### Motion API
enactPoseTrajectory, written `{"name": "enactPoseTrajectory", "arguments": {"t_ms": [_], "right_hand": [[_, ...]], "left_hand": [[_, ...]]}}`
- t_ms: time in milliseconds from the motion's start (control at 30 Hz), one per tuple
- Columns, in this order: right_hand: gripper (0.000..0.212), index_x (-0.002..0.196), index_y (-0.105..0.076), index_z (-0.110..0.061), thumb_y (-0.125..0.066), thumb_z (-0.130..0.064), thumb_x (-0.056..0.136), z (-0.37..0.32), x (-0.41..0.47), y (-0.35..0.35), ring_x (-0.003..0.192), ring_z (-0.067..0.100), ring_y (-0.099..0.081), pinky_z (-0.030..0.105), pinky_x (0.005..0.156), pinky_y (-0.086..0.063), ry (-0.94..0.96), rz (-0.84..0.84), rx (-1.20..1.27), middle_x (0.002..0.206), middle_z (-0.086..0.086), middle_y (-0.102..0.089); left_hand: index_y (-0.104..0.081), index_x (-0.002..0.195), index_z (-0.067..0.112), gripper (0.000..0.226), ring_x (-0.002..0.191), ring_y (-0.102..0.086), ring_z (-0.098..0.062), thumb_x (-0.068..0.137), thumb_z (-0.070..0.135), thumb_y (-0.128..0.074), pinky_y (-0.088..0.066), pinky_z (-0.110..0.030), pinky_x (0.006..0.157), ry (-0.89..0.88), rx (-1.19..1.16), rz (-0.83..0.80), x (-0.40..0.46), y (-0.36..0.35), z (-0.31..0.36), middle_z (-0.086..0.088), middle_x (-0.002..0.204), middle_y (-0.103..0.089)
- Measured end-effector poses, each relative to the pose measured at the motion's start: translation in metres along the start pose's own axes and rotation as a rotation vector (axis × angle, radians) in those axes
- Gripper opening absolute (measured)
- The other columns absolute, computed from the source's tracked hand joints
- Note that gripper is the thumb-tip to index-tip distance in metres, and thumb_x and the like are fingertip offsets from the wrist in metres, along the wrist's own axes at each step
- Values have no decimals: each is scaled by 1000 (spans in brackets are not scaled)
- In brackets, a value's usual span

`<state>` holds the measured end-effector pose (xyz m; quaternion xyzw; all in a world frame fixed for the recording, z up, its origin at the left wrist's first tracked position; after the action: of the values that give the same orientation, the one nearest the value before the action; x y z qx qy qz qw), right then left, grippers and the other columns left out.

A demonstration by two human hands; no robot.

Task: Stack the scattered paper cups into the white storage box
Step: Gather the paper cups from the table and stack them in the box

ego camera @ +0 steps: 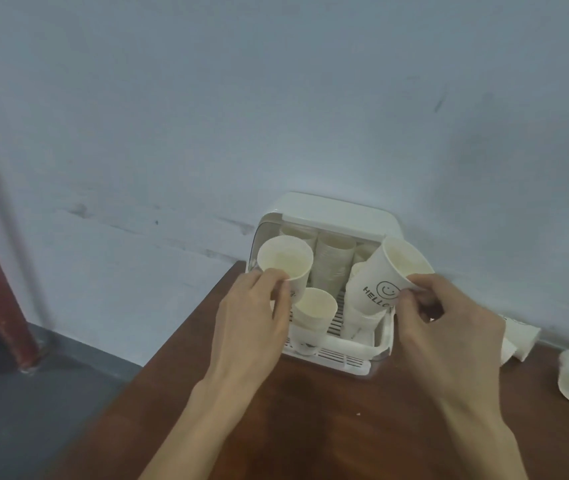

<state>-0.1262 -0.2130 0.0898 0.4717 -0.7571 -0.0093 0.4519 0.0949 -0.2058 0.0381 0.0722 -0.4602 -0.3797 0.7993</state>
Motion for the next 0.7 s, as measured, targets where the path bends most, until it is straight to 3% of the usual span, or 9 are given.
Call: {"name": "enactPoseTrajectory", "arguments": {"t_ms": [167,333,467,700], "right_hand": [[14,93,-70,-18,-63,-10,84,-3,12,-23,66,13,-59,24,70,-35,-7,-40,25,64,-16,-61],[14,94,-70,-18,-62,-12,84,-4,18,-47,70,15,-61,19,69,-35,6,-68,24,67,-11,-64],[16,96,-70,-21,-61,-16,85,-1,19,-64,73,16,-63,30,73,-46,53,-112,-20,73,-6,-69],[13,96,-67,-23,-59,-17,89,5,14,-81,71,16,-59,31,66,-44,115,-169,-45,71,-7,-66]], "left_hand": [[-65,99,18,11,79,-55,-16,93,19,-56,-45,-31,67,19,8,35,19,-6,-12,7,83,-59],[-65,99,19,11,81,-55,-16,93,20,-55,-46,-32,70,46,-2,8,31,-17,-28,6,85,-59],[-65,98,19,14,77,-54,-18,94,24,-52,-45,-33,69,35,28,-15,40,-22,-36,4,82,-59],[-62,93,20,15,67,-58,-21,95,26,-48,-48,-42,69,44,53,-62,44,-18,-48,2,74,-55]]}}
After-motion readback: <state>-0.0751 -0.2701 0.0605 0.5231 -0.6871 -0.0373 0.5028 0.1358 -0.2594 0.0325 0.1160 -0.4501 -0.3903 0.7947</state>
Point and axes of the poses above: each hand's wrist, its own x-axis towards the middle knuckle, its own y-axis out of the back of the hand, z = x × y, the point moved 7 cm from there along x, towards the middle knuckle
